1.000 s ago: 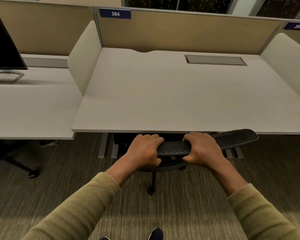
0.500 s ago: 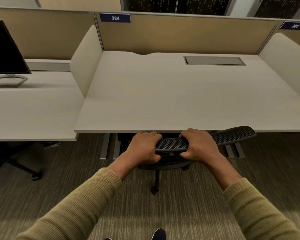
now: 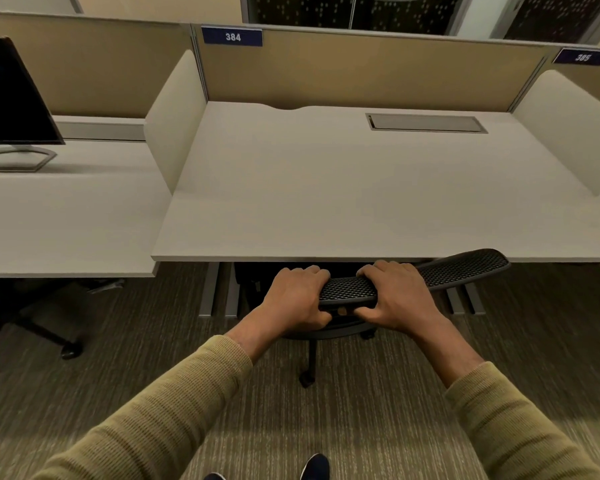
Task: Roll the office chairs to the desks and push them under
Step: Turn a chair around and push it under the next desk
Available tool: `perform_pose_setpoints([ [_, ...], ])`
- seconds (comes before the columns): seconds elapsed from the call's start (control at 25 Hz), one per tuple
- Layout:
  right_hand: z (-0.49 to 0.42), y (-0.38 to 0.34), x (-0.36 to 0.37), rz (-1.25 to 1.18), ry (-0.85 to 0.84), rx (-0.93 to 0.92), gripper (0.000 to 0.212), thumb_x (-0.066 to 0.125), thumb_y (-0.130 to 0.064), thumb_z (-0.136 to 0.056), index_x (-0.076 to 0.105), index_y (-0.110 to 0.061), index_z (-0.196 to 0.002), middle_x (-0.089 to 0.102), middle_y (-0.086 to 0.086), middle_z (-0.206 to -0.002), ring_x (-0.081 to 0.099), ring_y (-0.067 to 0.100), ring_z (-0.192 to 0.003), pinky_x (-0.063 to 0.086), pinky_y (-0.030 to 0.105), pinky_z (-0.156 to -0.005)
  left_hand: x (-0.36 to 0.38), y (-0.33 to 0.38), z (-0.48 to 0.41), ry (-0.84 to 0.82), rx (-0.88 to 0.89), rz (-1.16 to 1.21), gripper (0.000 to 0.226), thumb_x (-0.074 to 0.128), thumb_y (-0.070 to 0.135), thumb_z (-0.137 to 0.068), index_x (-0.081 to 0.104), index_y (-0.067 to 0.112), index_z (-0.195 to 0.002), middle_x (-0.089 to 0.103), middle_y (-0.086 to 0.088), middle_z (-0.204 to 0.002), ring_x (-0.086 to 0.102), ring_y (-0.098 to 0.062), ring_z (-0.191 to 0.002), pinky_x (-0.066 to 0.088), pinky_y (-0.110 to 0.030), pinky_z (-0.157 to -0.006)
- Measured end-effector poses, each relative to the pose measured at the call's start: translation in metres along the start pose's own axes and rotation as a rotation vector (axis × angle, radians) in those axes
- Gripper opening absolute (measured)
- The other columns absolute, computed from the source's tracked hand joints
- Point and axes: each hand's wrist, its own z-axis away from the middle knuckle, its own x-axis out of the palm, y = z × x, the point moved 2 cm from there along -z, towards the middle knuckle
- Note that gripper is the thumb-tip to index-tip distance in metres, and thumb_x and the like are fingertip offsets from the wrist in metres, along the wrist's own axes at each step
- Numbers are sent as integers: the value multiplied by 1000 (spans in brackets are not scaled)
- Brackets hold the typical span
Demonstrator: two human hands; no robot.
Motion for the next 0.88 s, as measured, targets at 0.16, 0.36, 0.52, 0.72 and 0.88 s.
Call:
perform_pose_setpoints([
  [0.16, -2, 0, 0, 9, -11, -12, 83, 40, -77, -63, 60, -27, -126, 65, -4, -110, 60, 20, -105, 42, 40, -96, -1, -1, -1, 20, -12, -7, 58, 64, 56, -78, 56, 24, -126, 63, 3, -113, 63, -22, -99, 51, -41, -86],
  [0.36, -5, -4, -1, -31, 31, -42, 90, 43, -89, -68, 59, -25, -129, 66, -3, -114, 61, 21, -107, 42, 42, -95, -9, -9, -1, 84, -22, 27, 67, 61, 59, -76, 57, 25, -134, 67, 3, -119, 64, -21, -104, 50, -37, -88],
  [0.52, -7, -10, -2, -37, 59, -69, 95, 39, -96, -71, 56, -25, -132, 65, -2, -118, 59, 21, -107, 43, 42, -94, -15, -15, -1, 79, -42, 12, 64, 63, 57, -79, 55, 24, -133, 66, 1, -116, 61, -22, -104, 46, -39, -92],
  [0.72, -5, -15, -5, -74, 91, -90, 93, 42, -94, -73, 53, -25, -134, 63, -1, -122, 57, 21, -110, 43, 43, -97, -17, -19, 4, 112, -58, 11, 67, 63, 56, -80, 51, 23, -137, 61, -2, -122, 56, -23, -112, 41, -41, -99],
  [0.88, 1, -21, -9, -114, 135, -113, 90, 46, -90, -75, 54, -23, -134, 62, -1, -124, 56, 21, -112, 43, 43, -98, -16, -22, 10, 140, -91, 40, 75, 64, 56, -81, 46, 21, -145, 56, -4, -135, 53, -25, -122, 40, -44, -105],
])
